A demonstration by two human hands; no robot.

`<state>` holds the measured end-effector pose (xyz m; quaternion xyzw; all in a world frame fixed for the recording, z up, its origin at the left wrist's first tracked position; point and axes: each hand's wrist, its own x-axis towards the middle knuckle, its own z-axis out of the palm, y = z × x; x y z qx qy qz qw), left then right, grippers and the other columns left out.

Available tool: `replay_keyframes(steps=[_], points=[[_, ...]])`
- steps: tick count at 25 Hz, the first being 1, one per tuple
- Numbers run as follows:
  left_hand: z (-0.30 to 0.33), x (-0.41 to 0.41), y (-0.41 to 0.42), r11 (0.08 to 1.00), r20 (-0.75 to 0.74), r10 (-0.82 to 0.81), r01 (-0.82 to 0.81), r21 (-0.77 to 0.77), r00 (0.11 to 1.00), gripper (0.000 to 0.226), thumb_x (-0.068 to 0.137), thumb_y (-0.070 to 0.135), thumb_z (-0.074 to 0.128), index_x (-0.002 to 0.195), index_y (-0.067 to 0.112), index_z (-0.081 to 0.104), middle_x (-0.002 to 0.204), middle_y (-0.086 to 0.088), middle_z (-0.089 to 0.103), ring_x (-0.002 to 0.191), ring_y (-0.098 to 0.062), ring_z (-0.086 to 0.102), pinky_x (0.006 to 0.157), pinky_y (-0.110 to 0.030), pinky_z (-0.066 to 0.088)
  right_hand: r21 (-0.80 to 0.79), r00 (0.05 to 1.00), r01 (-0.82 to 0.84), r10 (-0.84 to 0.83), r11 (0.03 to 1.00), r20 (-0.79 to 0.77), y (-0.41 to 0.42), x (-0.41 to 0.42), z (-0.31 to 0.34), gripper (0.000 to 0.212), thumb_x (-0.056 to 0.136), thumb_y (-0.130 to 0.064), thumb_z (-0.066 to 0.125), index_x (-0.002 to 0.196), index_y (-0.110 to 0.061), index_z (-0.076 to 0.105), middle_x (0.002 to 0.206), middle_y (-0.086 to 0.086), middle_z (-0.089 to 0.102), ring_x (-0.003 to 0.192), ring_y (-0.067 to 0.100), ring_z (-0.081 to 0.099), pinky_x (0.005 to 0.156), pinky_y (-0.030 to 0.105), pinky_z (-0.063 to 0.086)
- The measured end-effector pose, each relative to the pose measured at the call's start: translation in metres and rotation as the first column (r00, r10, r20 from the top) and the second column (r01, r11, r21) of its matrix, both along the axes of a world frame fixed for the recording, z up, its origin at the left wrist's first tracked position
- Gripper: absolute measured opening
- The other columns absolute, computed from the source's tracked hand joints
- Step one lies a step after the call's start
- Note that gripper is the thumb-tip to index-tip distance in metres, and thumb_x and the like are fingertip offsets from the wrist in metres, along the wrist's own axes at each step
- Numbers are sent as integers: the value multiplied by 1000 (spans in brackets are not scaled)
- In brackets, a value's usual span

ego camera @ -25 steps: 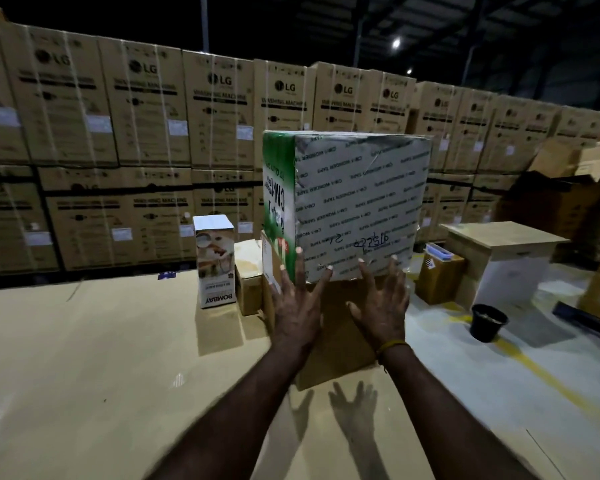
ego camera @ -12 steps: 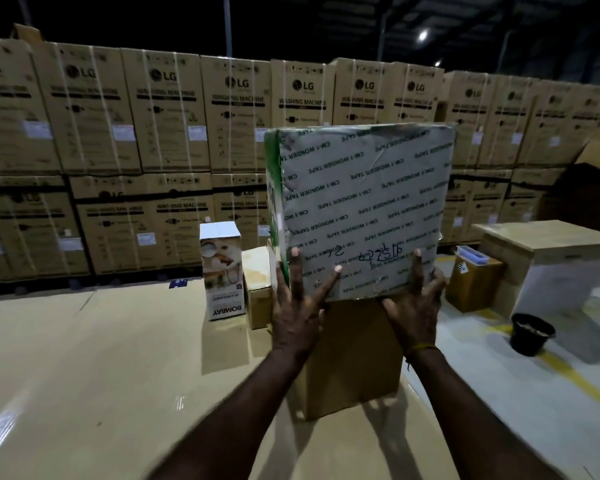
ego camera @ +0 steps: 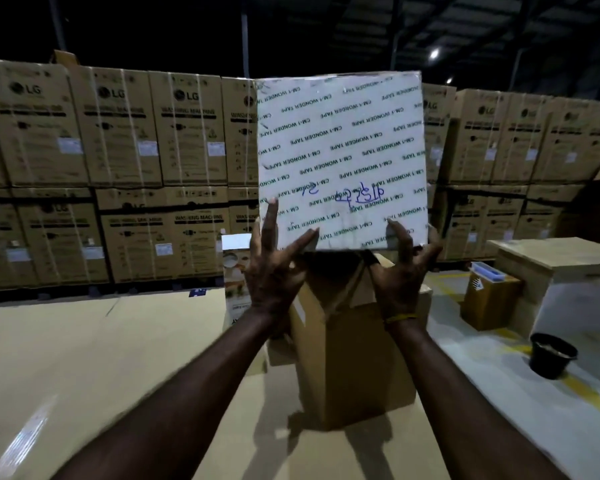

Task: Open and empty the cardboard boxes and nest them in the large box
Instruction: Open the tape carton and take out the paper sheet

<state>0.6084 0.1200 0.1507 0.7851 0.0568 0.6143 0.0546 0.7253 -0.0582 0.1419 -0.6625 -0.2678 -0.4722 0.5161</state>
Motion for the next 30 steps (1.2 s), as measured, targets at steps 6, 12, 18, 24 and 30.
replay_keyframes(steps=[6,12,18,24,30], points=[[77,-81,17,998,236,7,6,-56,972,17,93,45,64,107,44,74,141,7,54,130,-36,50,81,-33,51,-55,976,-176,167,983,-138,35,-80,62,74,51,-53,85,105,-11,57,132,19,38,129,42,43,113,38,37],[115,-181,36,981,262,155,-117,-154,952,18,90,47,64,106,48,71,123,20,60,123,-33,53,67,-41,56,144,974,-212,197,967,114,85,-162,121,46,74,-22,79,102,-21,43,126,23,41,124,35,45,102,48,43],[86,-268,61,951,121,227,-193,-242,966,26,82,40,65,105,49,71,117,22,59,126,-24,49,68,-34,54,98,973,-229,225,968,53,120,-236,78,49,71,-29,83,101,-8,52,120,19,45,119,32,47,103,40,42],[-17,-329,80,903,-114,224,-250,-350,968,26,80,36,69,103,49,72,114,21,59,121,-24,51,68,-34,54,-8,964,-208,204,978,-168,138,-302,-31,52,69,-36,87,98,-9,52,118,16,43,115,30,45,101,47,42],[-89,-371,84,886,-192,180,-244,-395,965,29,81,37,69,107,48,71,118,19,58,123,-22,50,70,-36,55,-55,935,-211,185,976,-303,131,-356,-99,59,70,-35,87,114,-24,49,131,16,37,127,31,40,106,40,40]])
